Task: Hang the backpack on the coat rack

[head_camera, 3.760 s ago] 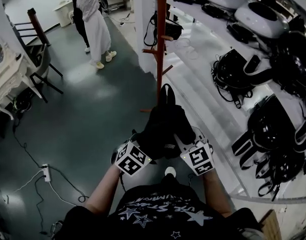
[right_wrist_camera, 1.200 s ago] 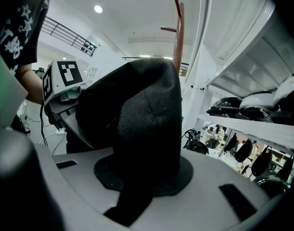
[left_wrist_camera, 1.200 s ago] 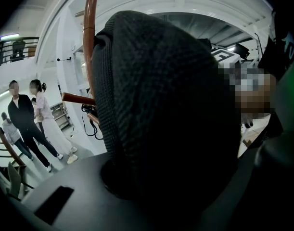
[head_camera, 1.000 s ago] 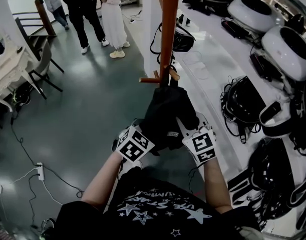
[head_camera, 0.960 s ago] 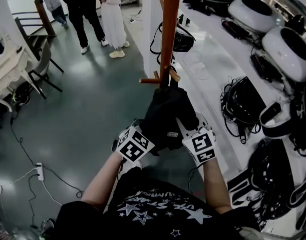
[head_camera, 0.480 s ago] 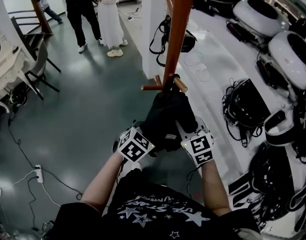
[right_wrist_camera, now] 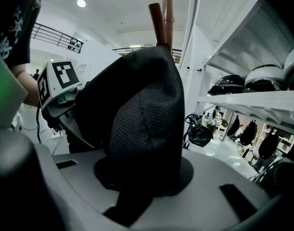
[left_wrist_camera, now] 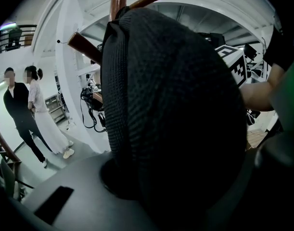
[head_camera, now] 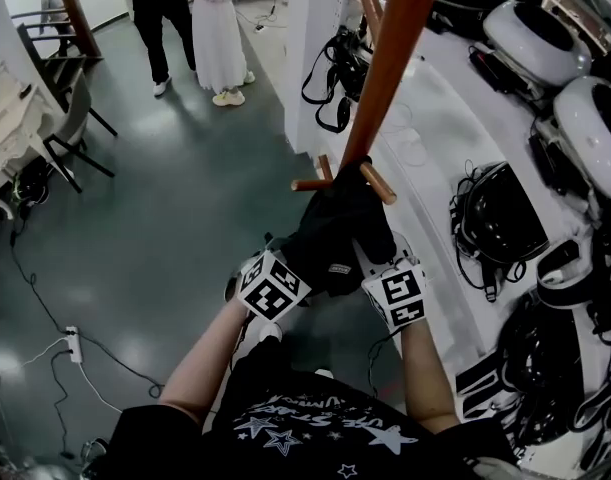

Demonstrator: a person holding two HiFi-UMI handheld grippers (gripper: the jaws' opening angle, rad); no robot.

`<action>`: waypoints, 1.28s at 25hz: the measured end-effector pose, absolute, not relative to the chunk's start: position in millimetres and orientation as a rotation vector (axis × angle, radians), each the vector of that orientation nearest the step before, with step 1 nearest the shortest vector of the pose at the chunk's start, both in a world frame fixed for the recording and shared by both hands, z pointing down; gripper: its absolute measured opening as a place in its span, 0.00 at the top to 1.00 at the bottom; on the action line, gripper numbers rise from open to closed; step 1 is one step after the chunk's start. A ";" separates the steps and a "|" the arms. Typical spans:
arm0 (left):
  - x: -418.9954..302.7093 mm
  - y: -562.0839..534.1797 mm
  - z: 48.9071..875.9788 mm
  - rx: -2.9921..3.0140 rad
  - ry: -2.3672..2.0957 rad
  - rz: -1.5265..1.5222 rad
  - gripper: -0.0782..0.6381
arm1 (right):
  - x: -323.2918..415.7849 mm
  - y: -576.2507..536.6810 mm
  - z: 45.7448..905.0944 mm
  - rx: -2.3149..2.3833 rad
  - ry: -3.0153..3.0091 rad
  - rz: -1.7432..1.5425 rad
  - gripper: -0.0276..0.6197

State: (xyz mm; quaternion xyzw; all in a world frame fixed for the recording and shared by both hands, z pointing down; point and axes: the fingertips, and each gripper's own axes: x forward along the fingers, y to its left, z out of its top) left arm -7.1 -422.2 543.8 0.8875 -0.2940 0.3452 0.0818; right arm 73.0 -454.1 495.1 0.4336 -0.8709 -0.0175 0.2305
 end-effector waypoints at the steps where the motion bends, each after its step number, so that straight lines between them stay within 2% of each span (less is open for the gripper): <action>1: -8.4 -423.9 544.6 2.655 -0.876 1.033 0.76 | 72.2 -455.3 496.2 1.195 -2.397 -0.045 0.82; 10: -12.9 -433.7 553.6 2.666 -0.926 1.070 0.71 | 75.8 -463.6 505.9 1.236 -2.384 -0.022 0.75; 17: -13.9 -434.1 557.4 2.669 -1.023 1.041 0.61 | 80.9 -459.2 509.8 1.259 -2.353 -0.035 0.71; 24: -23.3 -428.0 556.5 2.609 -1.173 1.003 0.46 | 88.7 -442.7 511.0 1.260 -2.377 -0.016 0.50; 32: -41.7 -394.9 533.1 2.543 -1.501 0.973 0.41 | 120.5 -397.4 503.4 1.268 -2.391 -0.012 0.49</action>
